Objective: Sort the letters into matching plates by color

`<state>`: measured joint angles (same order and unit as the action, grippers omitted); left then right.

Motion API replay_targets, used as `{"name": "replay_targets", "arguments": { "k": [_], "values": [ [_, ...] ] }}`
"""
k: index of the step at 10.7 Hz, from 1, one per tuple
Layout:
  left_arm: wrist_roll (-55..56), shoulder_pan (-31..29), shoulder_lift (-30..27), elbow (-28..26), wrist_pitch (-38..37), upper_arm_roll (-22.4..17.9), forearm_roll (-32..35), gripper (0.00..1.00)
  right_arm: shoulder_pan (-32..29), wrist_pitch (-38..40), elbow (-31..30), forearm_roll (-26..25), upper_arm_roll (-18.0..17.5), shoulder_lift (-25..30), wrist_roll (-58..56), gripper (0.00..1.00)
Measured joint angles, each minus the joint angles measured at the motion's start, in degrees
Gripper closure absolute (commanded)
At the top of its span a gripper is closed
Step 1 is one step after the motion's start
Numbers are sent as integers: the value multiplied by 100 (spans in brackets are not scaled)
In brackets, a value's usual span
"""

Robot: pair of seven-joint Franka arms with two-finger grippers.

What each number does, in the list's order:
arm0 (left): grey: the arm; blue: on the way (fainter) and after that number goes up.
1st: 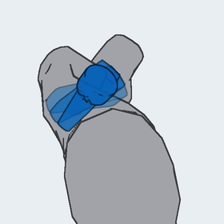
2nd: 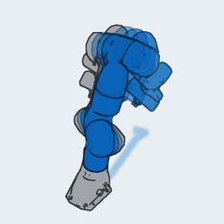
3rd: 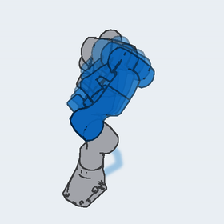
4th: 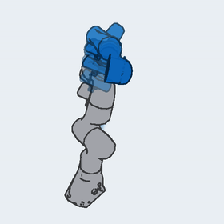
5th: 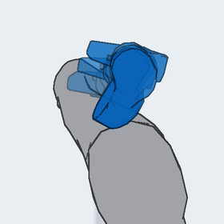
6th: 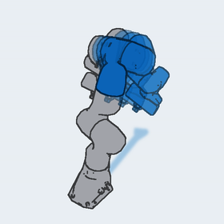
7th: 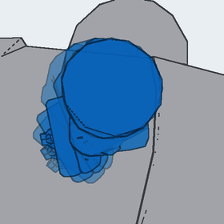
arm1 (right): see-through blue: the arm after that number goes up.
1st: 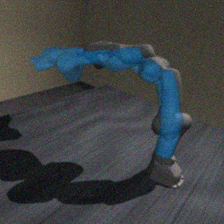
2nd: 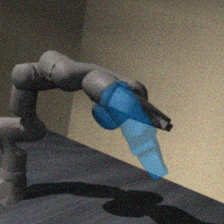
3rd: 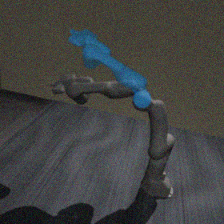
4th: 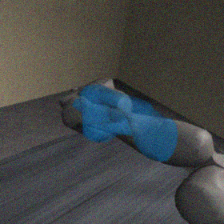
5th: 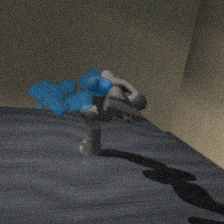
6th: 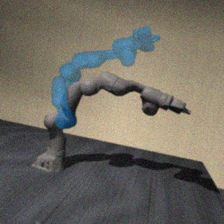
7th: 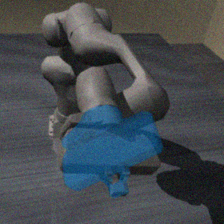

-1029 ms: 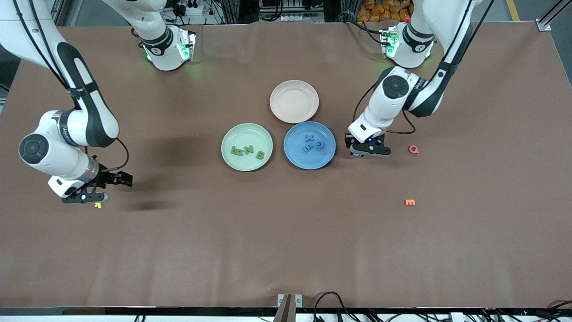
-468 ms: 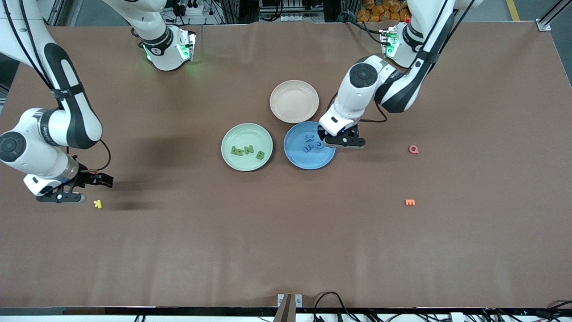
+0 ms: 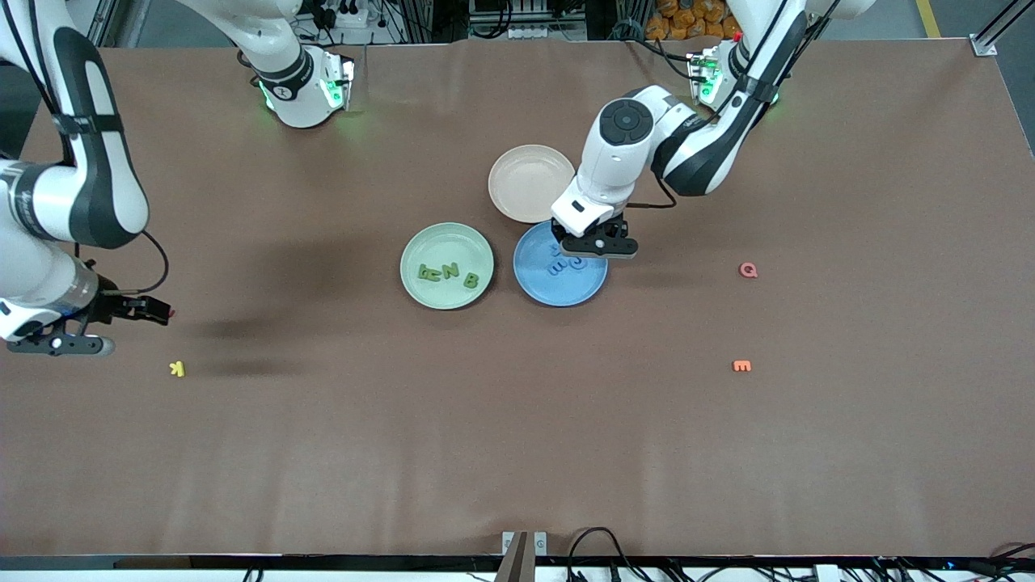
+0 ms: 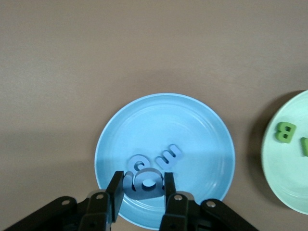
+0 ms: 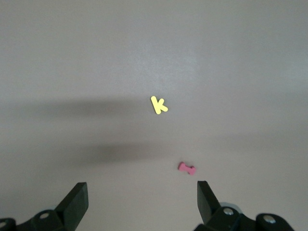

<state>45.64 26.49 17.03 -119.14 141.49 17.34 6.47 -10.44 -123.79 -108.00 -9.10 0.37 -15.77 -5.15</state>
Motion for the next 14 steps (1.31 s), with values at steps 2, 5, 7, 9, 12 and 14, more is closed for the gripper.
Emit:
{"name": "replay_targets", "arguments": {
  "k": [2,5,7,9,12,14],
  "values": [
    [37,7,54,263,-248,144,-1,0,50,818,343,26,23,318,1,0],
    [56,15,104,365,-293,210,-2,0,188,1764,1000,541,26,681,1,0],
    [56,-6,112,566,-496,197,-2,0,338,2233,1263,596,77,923,5,0],
    [55,-37,106,1072,-1090,165,-2,0,461,2775,1477,751,144,1211,6,0],
    [-430,-55,86,1536,-1686,-143,-2,0,549,3899,2171,870,154,1452,8,0],
    [-1042,-74,-10,1595,-1920,-448,-2,0,573,4191,2457,1062,156,1469,25,0]
  ]
}}
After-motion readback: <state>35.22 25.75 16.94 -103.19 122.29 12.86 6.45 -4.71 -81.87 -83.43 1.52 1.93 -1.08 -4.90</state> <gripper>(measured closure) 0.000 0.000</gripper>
